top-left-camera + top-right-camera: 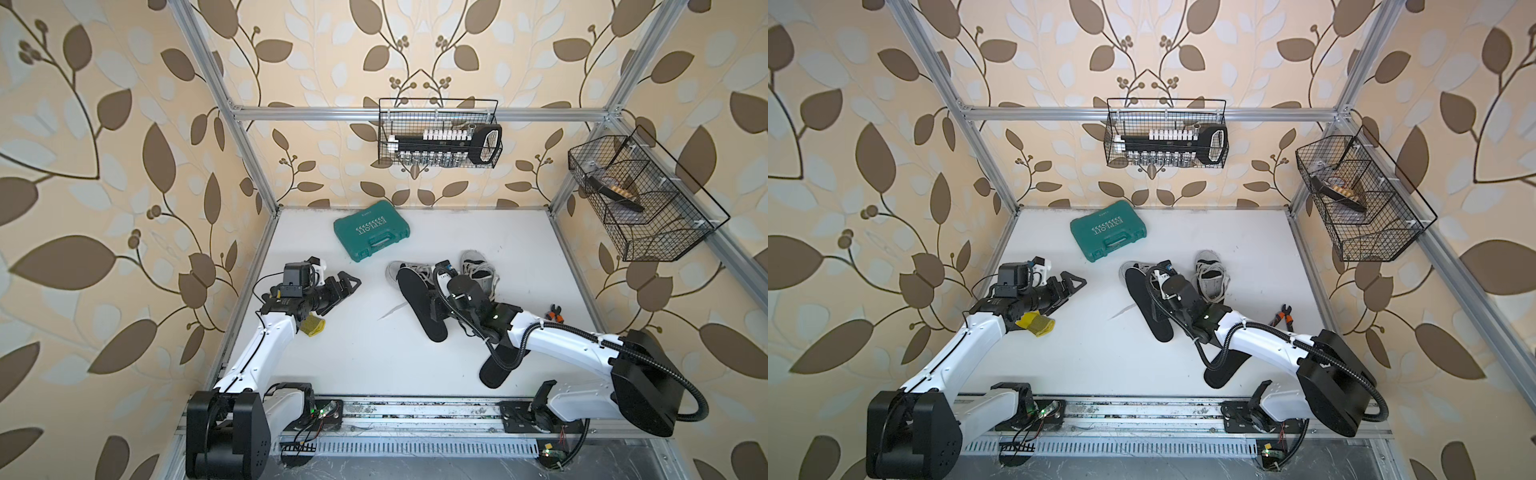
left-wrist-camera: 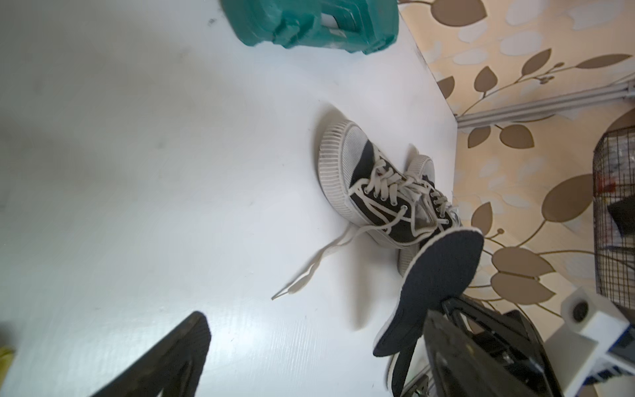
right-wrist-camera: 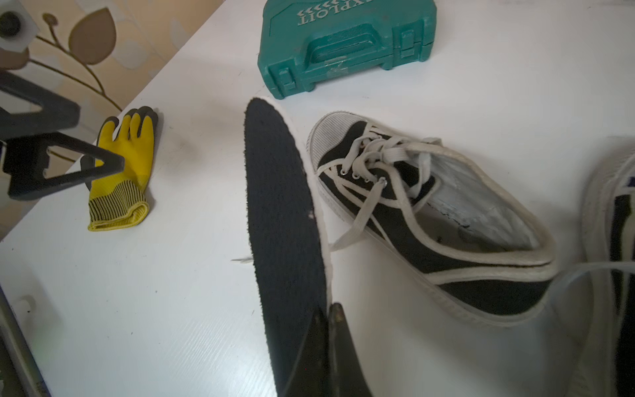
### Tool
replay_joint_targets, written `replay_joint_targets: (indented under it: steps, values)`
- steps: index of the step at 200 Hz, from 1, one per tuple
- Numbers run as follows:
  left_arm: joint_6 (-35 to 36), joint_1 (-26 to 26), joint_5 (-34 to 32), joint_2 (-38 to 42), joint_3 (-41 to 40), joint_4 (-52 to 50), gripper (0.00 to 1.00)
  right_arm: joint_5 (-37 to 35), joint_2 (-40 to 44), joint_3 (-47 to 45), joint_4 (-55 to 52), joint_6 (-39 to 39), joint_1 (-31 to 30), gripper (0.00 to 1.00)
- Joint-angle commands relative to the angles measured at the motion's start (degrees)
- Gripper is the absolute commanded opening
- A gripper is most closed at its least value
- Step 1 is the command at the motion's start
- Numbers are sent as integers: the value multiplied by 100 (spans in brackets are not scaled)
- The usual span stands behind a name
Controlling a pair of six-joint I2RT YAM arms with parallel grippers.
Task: Insert the insole into the shoe
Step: Pick up the insole from the center of the board.
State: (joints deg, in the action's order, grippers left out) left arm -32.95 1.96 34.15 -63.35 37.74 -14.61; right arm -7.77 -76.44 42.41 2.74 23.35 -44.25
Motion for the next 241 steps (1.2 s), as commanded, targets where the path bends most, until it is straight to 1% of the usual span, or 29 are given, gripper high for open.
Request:
replay_joint_targets:
  steps: [1,35,60,96,114,139,160,170,174,188,208,216,241]
  values:
    - [-47,411,257,-177,284,653,97,425,312,-59,79,26,272,0]
    - [-172,669,443,-461,507,1133,95,732,589,263,-342,-239,715,0]
    - [-170,802,522,-667,670,1321,94,1014,563,423,-424,-173,883,0]
    - [-348,1162,712,-1081,827,1852,91,1511,374,555,-362,-96,930,0]
    - [-453,1407,790,-1297,882,2206,87,1646,293,618,-337,-82,930,0]
    - [-625,1744,812,-1567,958,2659,84,1847,194,636,-270,-59,962,0]
    - [-787,1902,877,-1835,1040,2995,77,2059,129,676,-239,-85,993,0]
    - [-881,1943,891,-1882,1073,3155,73,2199,90,697,-226,-90,1019,0]
    - [-925,1949,904,-2071,1084,3222,71,2269,67,717,-224,-98,1019,0]
    - [-1063,1971,982,-2225,1125,3467,65,2472,6,760,-239,-150,1037,0]
    - [-1151,1993,1036,-2369,1215,3587,50,2608,-91,805,-256,-237,1067,0]
    - [-1170,1999,1050,-2400,1251,3581,42,2637,-127,831,-281,-271,1091,0]
    - [-1190,2010,1033,-2367,1302,3532,12,2587,-171,926,-443,-524,1125,0]
